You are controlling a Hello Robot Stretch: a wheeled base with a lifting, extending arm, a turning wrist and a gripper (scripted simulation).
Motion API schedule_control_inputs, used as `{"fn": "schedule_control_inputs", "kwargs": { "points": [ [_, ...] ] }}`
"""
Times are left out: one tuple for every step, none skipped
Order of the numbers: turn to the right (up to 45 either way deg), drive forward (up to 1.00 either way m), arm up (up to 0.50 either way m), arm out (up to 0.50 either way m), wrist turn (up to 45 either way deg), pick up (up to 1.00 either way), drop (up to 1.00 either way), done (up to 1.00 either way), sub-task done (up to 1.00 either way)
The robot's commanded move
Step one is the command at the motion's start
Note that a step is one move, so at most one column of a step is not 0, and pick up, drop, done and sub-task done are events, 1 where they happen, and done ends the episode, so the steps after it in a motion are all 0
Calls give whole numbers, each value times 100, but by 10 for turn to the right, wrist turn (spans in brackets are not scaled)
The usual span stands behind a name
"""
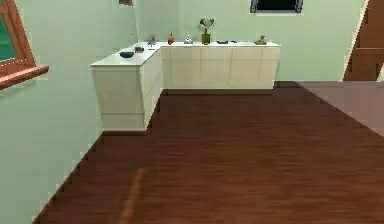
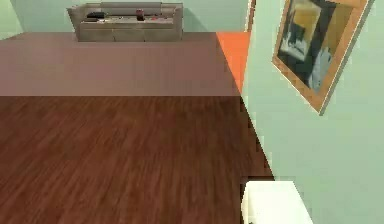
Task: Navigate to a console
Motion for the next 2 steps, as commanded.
{"fn": "schedule_control_inputs", "kwargs": {
  "points": [
    [450,0,0,0,0,0,0,0,0],
    [420,0,0,0,0,0,0,0,0]
  ]
}}
